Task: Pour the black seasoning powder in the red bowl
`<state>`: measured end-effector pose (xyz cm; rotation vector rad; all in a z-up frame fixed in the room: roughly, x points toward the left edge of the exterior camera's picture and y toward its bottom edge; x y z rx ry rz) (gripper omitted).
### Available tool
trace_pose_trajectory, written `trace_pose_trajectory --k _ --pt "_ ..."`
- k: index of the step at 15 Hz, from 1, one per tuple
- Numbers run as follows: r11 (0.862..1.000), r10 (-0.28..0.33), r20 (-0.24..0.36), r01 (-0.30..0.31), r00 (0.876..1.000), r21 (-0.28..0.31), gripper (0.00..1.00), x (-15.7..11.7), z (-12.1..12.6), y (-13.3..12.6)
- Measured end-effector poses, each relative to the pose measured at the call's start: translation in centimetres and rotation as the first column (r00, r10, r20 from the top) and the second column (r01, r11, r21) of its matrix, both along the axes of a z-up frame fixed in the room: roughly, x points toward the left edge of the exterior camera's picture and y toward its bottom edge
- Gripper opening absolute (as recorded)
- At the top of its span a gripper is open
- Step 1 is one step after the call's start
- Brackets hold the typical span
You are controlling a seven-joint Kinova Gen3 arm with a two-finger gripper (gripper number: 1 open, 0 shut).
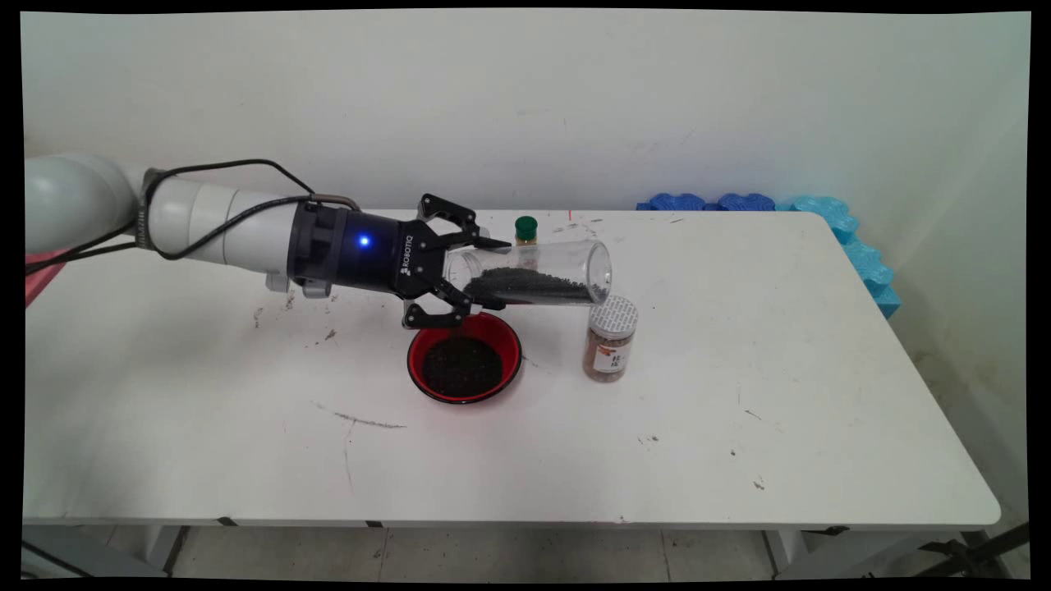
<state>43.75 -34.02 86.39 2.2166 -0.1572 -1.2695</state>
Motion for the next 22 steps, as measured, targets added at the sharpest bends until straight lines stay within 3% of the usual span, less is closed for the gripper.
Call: trace_pose_trajectory --k 6,13,19,22 --pt "0.995 -0.049 0.059 0.054 0.997 -0.081 0.0 0.3 0.1 -0.4" --pt "0.972 -0.11 0.147 0.137 0.983 -0.192 0.0 0.5 0.2 -0.8" --pt "0.928 -0.162 0.242 0.231 0.957 -0.293 0.0 0.7 0.3 -1.2" --pt "0.89 -0.188 0.305 0.294 0.933 -0.349 0.0 0.8 0.4 -1.3"
